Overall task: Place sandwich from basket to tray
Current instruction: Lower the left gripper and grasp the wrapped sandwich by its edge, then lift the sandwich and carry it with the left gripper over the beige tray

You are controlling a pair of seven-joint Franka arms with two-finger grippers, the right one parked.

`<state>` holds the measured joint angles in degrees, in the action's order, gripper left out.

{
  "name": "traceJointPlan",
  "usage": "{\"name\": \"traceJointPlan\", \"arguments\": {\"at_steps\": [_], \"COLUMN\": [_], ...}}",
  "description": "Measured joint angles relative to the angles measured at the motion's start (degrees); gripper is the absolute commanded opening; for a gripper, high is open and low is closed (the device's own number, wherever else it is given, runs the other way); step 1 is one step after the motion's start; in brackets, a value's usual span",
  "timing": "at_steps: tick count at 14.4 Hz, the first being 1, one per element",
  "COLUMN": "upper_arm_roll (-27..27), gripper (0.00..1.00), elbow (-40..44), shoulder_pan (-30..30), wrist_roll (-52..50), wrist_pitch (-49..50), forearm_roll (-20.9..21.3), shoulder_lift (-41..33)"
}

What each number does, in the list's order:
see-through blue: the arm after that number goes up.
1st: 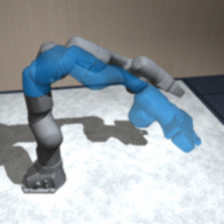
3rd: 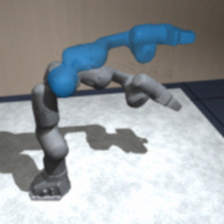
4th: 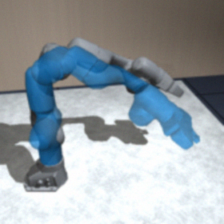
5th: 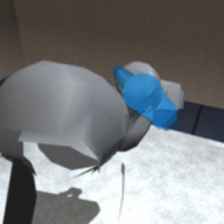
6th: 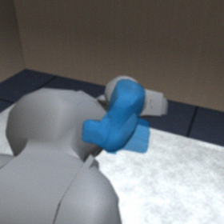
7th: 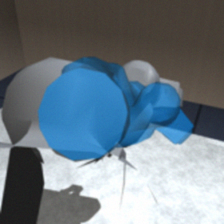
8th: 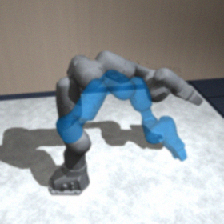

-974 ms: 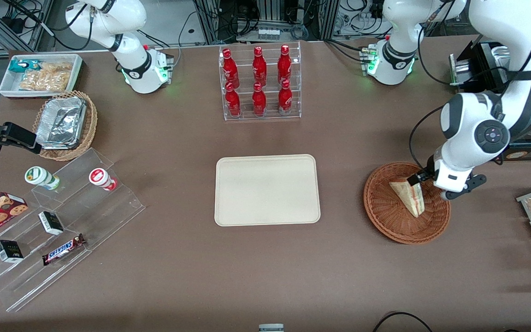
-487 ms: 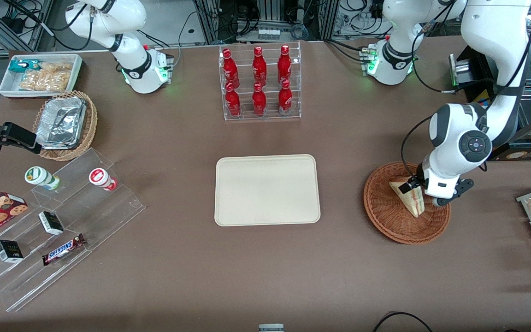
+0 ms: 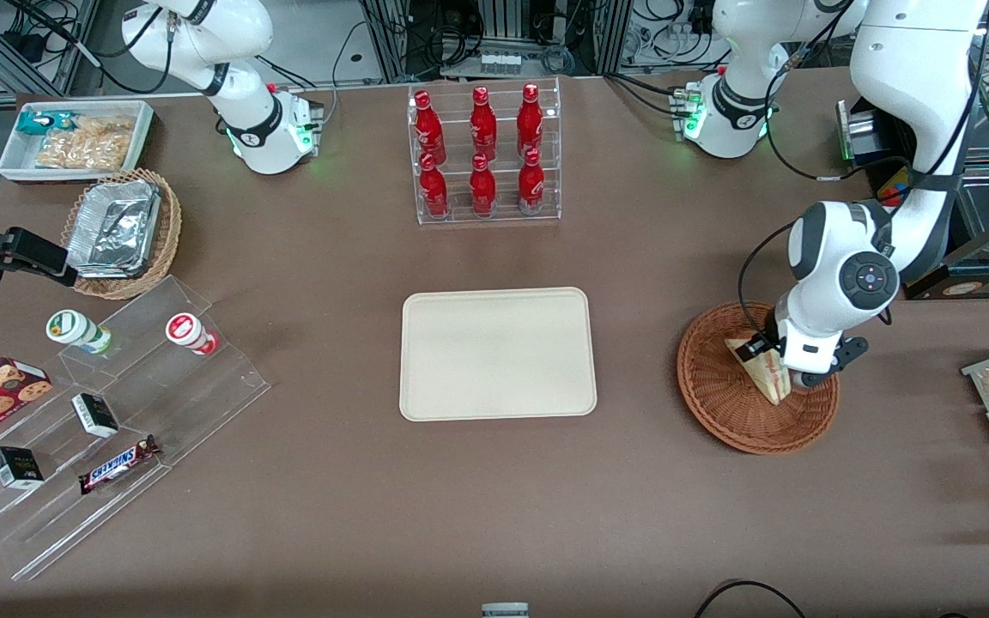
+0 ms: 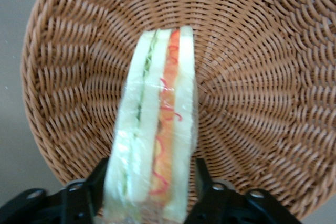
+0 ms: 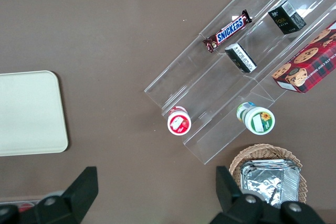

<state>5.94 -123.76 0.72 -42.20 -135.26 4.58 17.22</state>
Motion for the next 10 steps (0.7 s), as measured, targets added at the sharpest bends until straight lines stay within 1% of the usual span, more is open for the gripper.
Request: {"name": "traceJointPlan", "arguments": {"at_steps": [1,3,8,10], "upper_arm_roll": [0.0,-0.01,0.13,1.51], "gripper": [0.1,0.07,0.08,0.08], "elbow": [0.07,0.33,3.81,6.44], "shoulder_pan": [0.31,0.42,0.43,0.46], "wrist_roll": [-0.66,-0.94,-0.04,0.74], "wrist_pitch": [0.0,0.0,-0.03,0.47], "forearm_roll": [0.0,0.0,0.0,0.0], "shoulder_lift": [0.01,0.02,-0.02,-0.07]}}
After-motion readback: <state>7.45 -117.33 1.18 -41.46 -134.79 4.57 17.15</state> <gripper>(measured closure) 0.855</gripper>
